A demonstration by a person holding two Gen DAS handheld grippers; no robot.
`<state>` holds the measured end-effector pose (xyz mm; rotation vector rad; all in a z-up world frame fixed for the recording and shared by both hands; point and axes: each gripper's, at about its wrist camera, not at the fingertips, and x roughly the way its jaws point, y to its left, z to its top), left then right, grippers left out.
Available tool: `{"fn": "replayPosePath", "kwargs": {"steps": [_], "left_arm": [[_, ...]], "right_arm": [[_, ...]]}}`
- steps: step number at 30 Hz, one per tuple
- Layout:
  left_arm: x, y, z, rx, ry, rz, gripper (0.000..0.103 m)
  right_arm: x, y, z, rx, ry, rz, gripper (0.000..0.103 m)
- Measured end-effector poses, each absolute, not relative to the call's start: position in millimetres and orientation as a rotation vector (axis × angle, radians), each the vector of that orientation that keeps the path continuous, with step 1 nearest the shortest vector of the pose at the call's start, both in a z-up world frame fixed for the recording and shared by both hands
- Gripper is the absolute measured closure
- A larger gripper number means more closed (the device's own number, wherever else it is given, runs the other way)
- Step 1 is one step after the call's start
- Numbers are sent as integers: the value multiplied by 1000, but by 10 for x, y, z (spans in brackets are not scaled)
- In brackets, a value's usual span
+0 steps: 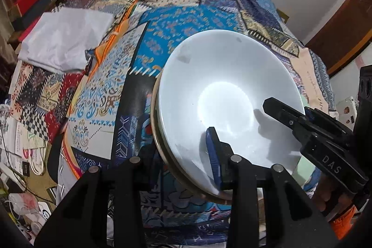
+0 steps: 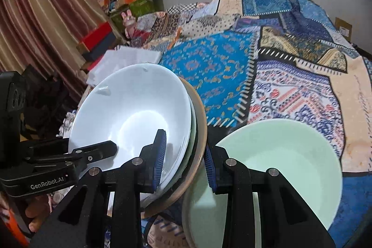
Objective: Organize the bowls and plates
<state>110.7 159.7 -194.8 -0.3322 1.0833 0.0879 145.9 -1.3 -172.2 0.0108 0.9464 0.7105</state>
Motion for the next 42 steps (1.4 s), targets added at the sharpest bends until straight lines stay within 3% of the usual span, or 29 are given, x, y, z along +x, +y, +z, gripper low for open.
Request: {"fn": "replayPosePath", "kwargs": {"steps": [20,42], "left_arm": [[1135,1066,-1611,-277,1042,2,67],[1279,395,-1645,-196,1065,-92,67]], "right_arm": [[1397,-609,-1465,96,871,639,75],[1305,-1255,-1524,154,878,539,75]]}}
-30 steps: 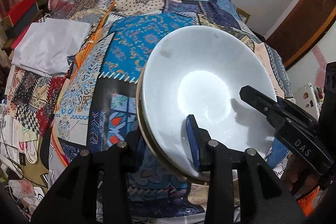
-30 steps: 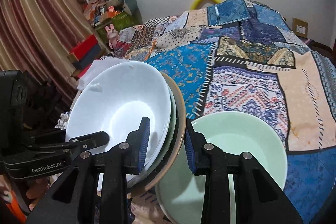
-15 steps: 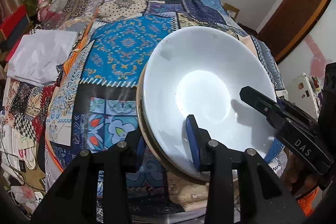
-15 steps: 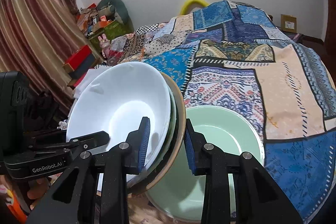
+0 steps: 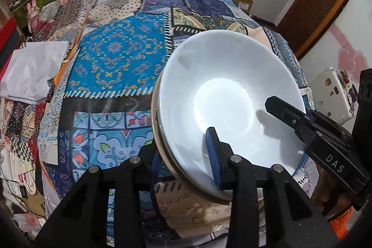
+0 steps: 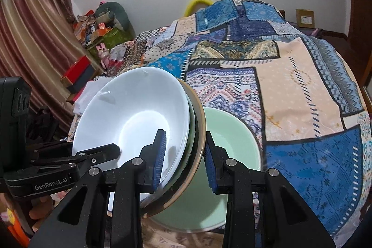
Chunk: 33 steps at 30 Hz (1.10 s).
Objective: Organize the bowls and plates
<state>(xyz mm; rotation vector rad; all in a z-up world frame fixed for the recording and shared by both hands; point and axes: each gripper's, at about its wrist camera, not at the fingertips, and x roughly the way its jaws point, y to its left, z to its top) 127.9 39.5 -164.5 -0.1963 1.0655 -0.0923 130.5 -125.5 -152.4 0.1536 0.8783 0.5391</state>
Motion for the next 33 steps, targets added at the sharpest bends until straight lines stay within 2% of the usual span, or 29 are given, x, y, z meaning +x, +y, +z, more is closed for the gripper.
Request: {"fn": "replayPosePath", "kwargs": {"steps": [22,33], "left_arm": [[1568,142,-2076,-174,1161,-142,67],[1539,156,-2060,-162,1128,-145,67]], "right_arm": [[1384,-1476,-1893,202,969,482,75],[1386,-1544,-1940,242,970,504,72]]}}
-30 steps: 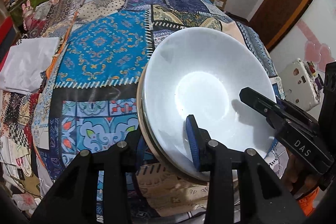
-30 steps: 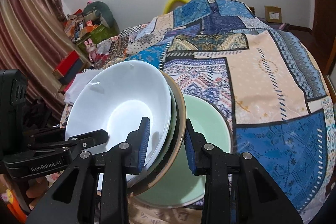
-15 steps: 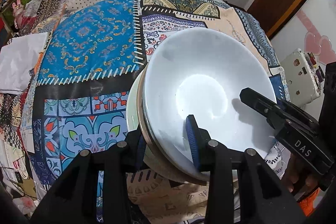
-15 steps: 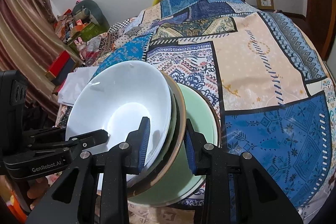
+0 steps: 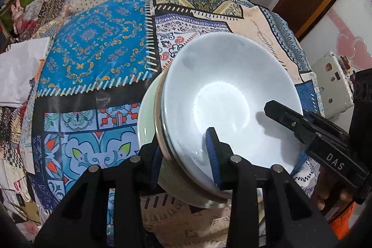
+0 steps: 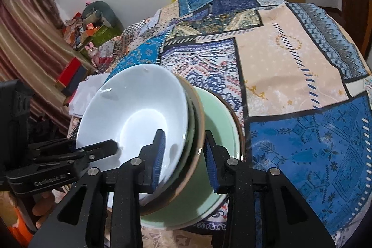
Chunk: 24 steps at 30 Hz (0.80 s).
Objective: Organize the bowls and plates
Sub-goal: 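Lower the dish stack onto the bed and open both grippers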
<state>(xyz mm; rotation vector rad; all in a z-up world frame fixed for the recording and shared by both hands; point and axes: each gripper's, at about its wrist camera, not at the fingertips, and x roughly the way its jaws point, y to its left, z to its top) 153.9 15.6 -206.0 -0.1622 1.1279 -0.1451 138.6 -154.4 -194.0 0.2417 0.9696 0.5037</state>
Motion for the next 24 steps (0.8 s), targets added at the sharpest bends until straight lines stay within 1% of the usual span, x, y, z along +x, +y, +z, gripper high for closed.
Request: {"fn": "replayPosePath", "kwargs": {"steps": [2,7,12,13,15,16,19,21,22,24], "left_arm": [[1498,174,-2000,-161,1115,-143,67],[1354,256,-1758,-140,1045,-94,67],[1135,268,-1362,-131,928,-78,67],[1073,259,-1258,-125,895,-76,66],[947,238,-1056,-114,829,-72,60],[865,230,-935,-109,786,-68,56],[662,202,-634,-86,686,-65,55],[520,190,-466,-89,627,-71,49],[448,187,-390,-92,596,-71,43],[302,163,-265,-81,534,-59,42]], "right_arm": [[1358,-1571,-1888,235,960,493,71],[1219,-1670,-1623,214,885,474,64],[990,-1702,-1220,174,770,490,62],[936,-1707,-1135,165,742,494,61],[830,-1697,-982,150,691,499,60],[761,-1698,-895,142,658,500,58],[579,-1713,-653,130,568,512,54],[448,-1731,-495,119,508,519,50],[401,-1727,-444,116,486,519,49],[309,-1729,-339,107,441,522,47]]}}
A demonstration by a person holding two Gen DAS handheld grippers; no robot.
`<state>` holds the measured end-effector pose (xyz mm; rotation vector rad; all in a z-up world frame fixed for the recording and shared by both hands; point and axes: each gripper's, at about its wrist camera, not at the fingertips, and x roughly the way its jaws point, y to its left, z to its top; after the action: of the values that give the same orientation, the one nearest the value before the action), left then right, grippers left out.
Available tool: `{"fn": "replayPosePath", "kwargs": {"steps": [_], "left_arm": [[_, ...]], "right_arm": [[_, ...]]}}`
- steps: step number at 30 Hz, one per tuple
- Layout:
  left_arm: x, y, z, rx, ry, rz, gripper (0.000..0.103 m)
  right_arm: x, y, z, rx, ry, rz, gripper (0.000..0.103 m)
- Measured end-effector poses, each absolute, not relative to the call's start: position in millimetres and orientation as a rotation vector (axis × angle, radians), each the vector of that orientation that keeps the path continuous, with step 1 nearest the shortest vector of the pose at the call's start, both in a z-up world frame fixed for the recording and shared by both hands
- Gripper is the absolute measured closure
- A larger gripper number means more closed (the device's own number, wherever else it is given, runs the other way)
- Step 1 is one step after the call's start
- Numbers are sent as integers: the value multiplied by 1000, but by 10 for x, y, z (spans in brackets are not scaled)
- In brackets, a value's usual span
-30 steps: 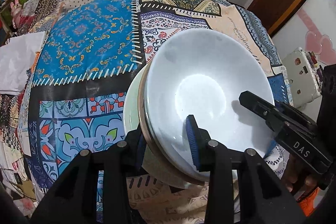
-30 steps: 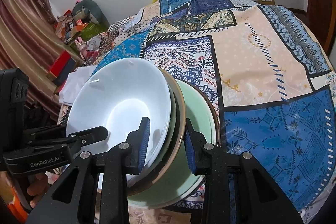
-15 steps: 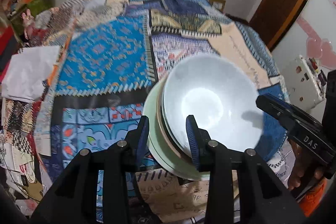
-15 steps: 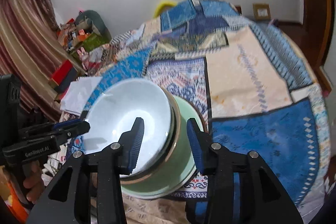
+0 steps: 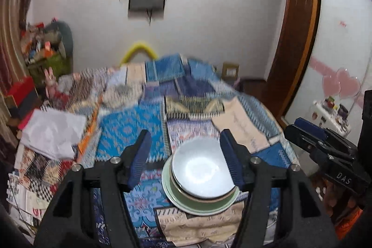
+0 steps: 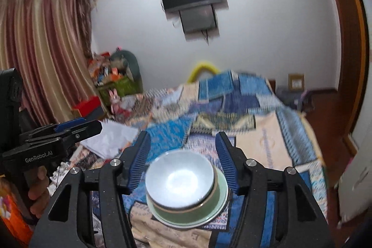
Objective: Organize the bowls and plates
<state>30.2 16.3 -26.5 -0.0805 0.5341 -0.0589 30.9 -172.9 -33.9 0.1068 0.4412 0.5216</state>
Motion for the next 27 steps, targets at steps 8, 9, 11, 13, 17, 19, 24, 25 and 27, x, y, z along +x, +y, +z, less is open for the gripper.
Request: {"fn": "replayPosePath", "kwargs": {"steps": [8,9,11,13,17,19,24,25,27], "left_arm": [[-200,65,85,-12,321,-14,15],[-241,56,106,-8,308,-12,12],[-319,59,142,-15,284,-16,1],[-380,61,162,-13,258,-8,1],[-434,59,186,-13,247,-7,0],[-438,62,186,-19,247,-6,0],[-436,78,169,-28,247,-4,0],[-432,77,165,-28,247,-4,0],[-434,75,162,-28,247,-3,0]], "right_arm": [[73,-1717,-103,81,316,516,24],[61,-1712,-94,81,308,515,21],[22,-1702,-63,77,284,508,17],[-15,-1686,-45,63,263,495,9],[-120,-1665,4,52,207,474,0],[-138,-1667,9,50,196,471,0],[-125,-1644,10,45,192,477,0],[-145,-1643,8,44,190,476,0],[-151,-1646,5,45,189,477,0]]}}
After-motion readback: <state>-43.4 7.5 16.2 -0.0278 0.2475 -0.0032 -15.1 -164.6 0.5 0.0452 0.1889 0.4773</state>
